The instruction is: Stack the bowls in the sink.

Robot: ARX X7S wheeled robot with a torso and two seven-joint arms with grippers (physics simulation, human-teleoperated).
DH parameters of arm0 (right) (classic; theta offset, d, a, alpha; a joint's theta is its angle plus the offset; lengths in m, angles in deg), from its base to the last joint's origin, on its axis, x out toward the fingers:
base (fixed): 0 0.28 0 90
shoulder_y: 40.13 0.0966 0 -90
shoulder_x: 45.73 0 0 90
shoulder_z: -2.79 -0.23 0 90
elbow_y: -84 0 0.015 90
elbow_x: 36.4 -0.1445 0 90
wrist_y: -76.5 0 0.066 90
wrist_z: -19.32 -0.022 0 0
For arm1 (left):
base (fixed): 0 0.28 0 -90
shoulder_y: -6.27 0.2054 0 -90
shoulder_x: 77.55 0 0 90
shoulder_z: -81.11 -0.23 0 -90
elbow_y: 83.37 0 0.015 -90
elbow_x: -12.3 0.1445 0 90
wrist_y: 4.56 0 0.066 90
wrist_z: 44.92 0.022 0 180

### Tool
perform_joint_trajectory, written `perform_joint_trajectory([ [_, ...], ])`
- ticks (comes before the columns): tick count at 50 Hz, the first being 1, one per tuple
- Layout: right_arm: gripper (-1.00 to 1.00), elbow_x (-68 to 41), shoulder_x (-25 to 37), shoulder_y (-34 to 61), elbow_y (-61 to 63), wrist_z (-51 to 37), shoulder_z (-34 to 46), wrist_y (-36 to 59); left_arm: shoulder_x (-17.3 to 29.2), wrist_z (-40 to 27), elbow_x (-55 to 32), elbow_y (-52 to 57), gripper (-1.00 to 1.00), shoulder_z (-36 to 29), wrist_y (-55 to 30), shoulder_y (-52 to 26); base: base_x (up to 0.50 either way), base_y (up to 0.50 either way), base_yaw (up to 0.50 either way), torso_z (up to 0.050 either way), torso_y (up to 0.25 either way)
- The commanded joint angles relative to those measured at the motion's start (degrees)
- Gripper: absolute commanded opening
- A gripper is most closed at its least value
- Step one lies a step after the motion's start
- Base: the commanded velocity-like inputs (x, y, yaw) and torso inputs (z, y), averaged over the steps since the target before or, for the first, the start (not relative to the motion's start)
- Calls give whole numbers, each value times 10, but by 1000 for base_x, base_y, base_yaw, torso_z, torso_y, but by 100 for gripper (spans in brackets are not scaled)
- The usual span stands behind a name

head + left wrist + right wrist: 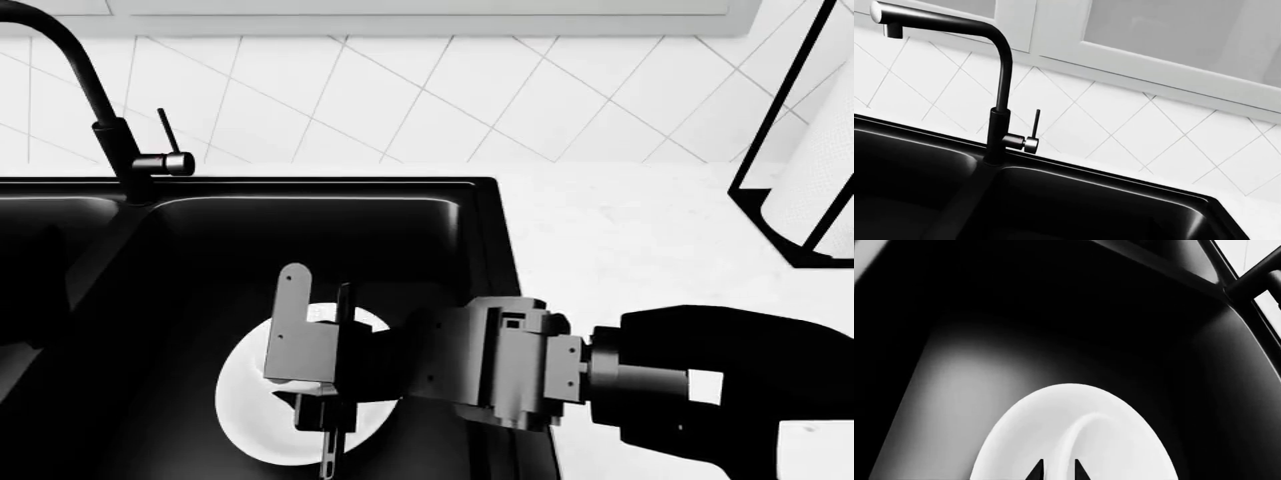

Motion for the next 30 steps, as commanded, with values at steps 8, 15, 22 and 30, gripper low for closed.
perform_joint_trajectory([
  [8, -100, 12, -8, -6, -17, 8, -5, -4, 1, 1, 0, 0, 100, 3, 0, 2, 0, 0, 0, 0, 0],
  [15, -100, 14, -10, -9, -23, 11, -5, -4, 1, 1, 0, -1, 100, 5, 0, 3, 0, 0, 0, 0, 0],
  [22, -100, 16, -9, -11, -25, 12, -5, -3, 1, 1, -1, 0, 100, 5, 0, 3, 0, 0, 0, 0, 0],
  [30, -100, 18, -10, -14, -29, 14, -6, -3, 1, 2, 1, 1, 100, 4, -1, 4, 0, 0, 0, 1, 1],
])
